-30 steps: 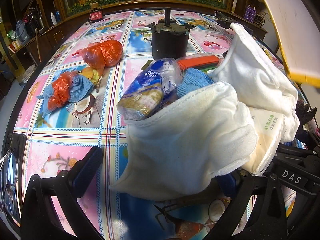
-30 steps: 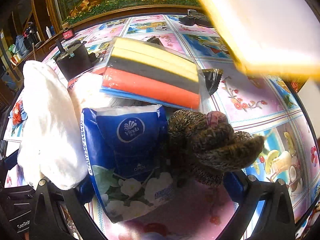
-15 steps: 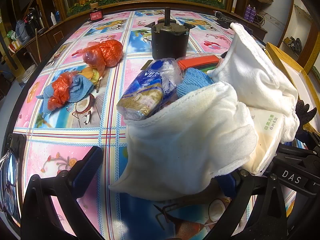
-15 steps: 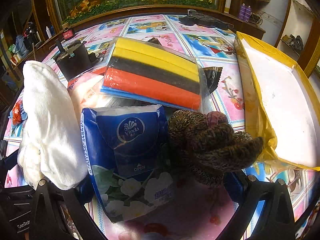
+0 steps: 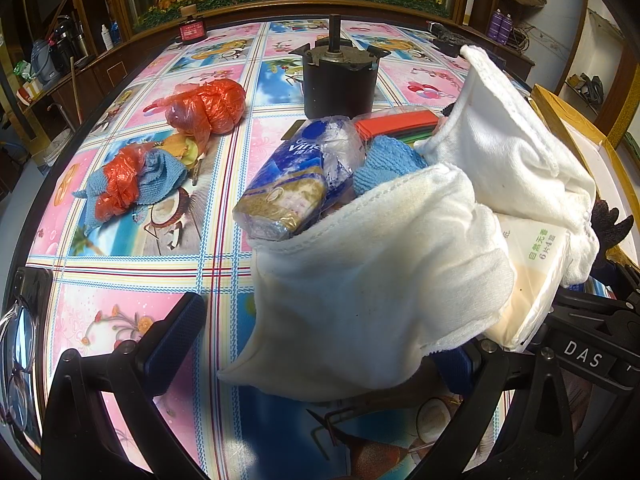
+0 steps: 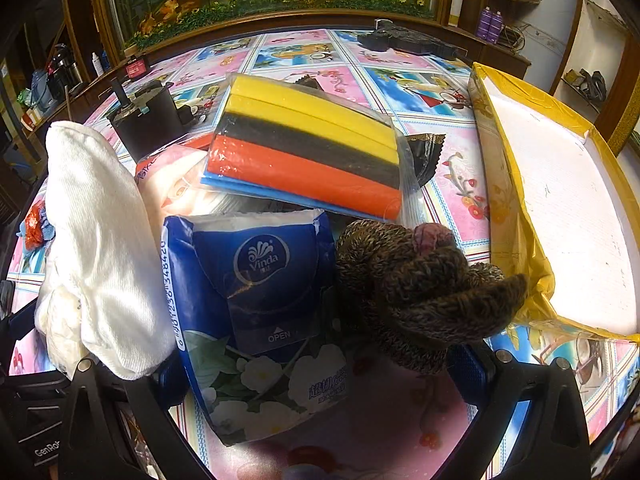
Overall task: Organize soft objects
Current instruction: 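Grasp the blue knit item in red plastic with the left tool while the right tool approaches the yarn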
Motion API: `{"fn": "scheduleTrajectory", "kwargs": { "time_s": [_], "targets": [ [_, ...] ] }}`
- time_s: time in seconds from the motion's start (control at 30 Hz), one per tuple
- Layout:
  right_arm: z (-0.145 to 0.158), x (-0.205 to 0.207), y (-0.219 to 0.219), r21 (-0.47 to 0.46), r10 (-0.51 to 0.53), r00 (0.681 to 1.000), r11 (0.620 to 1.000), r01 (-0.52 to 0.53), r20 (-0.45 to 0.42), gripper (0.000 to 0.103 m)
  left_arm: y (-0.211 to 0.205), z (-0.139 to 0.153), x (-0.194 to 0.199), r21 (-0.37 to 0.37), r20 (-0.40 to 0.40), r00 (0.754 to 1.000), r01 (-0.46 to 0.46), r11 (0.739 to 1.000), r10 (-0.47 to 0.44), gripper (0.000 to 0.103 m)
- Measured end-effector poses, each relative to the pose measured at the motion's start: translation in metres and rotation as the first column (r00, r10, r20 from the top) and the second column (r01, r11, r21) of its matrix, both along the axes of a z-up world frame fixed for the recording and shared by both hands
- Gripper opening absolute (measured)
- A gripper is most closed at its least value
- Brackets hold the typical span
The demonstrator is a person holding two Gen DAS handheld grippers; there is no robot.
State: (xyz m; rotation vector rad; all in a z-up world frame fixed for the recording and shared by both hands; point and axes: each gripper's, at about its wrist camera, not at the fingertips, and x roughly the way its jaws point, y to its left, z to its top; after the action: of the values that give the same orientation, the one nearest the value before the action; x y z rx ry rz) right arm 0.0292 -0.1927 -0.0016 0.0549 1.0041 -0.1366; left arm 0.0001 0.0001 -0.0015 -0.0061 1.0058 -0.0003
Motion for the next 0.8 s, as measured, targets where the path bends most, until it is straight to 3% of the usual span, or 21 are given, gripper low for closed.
{"fn": "scheduleTrajectory", "kwargs": {
  "time_s": [0.17, 0.33, 0.47, 0.53, 0.8],
  "targets": [
    [0.000, 0.000, 0.000, -0.002, 0.013, 1.000, 1.000, -0.013, 0.000, 0.102, 0.000, 0.000, 0.000, 0.000, 0.000, 1.000, 0.000, 1.000, 0.000, 0.103],
    [0.003, -0.002, -0.011, 0.010, 0.163, 0.985, 0.987, -0.163, -0.051, 0.102, -0.001, 0.000, -0.001, 0.001, -0.001, 1.000, 0.001, 1.000, -0.001, 0.103],
    [0.008, -0.018, -0.019, 0.060, 0.234, 0.971, 0.971, -0.231, -0.048, 0.101, -0.001, 0.000, -0.001, 0.001, -0.001, 1.000, 0.000, 1.000, 0.000, 0.103],
    [0.014, -0.031, -0.029, 0.143, 0.268, 0.963, 0.954, -0.265, -0.003, 0.100, -0.002, 0.000, -0.002, 0.002, -0.002, 1.000, -0.003, 1.000, 0.003, 0.103],
    [0.025, -0.065, -0.057, 0.244, 0.307, 0.949, 0.917, -0.315, 0.073, 0.077, -0.001, -0.001, -0.004, -0.003, -0.001, 1.000, 0.012, 1.000, -0.012, 0.103]
  ]
}}
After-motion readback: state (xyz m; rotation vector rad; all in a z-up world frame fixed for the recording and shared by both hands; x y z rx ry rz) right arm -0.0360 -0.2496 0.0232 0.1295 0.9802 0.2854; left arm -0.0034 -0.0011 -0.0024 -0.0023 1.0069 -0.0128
